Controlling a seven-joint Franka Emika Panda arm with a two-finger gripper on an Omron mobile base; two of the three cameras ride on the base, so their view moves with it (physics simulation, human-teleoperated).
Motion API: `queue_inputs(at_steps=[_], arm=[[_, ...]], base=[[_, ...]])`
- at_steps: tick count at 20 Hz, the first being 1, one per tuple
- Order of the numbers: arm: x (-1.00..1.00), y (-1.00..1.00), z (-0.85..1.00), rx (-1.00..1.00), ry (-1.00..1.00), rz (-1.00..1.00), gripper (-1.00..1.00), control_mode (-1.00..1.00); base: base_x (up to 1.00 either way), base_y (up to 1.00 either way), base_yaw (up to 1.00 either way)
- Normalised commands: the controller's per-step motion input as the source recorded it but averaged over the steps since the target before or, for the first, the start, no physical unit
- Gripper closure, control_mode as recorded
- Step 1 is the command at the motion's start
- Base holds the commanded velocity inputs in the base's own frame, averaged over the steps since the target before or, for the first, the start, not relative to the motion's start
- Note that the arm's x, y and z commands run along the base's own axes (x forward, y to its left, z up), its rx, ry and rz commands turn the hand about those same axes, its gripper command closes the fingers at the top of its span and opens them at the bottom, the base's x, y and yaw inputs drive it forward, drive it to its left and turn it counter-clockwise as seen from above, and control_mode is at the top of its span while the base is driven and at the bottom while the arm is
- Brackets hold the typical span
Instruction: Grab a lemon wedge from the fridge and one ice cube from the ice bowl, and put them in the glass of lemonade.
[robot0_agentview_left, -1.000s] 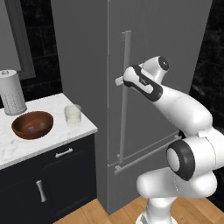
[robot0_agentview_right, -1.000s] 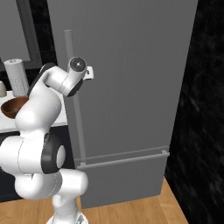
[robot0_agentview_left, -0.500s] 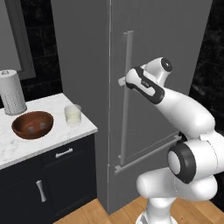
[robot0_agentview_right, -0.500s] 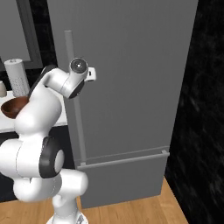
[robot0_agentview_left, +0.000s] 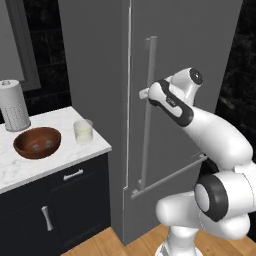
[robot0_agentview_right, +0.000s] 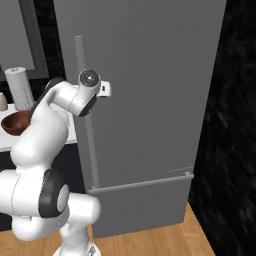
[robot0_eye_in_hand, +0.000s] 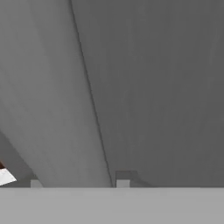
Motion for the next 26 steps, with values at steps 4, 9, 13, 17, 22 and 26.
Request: queue_inputs(at_steps=[4, 9, 13, 17, 22, 26], arm=[[0.0, -1.0, 0.08, 0.08, 0.03, -0.09, 1.0, -1.0], [0.0, -1.0, 0.09, 0.11, -0.01, -0.07, 1.0, -1.0], [-0.03, -1.0, -0.26, 0.31, -0.34, -0.03, 1.0, -1.0], [-0.09, -1.0, -0.63, 0.4, -0.61, 0.0, 1.0, -1.0], [-0.83, -0.84, -0.1, 0.38, -0.6, 0.0, 1.0, -1.0], [-1.0, -0.26, 0.01, 0.24, -0.48, 0.0, 1.0, -1.0]], base=[[0.0, 0.0, 0.0], [0.0, 0.0, 0.0], [0.0, 0.0, 0.0], [0.0, 0.0, 0.0], [0.0, 0.0, 0.0], [0.0, 0.0, 0.0]])
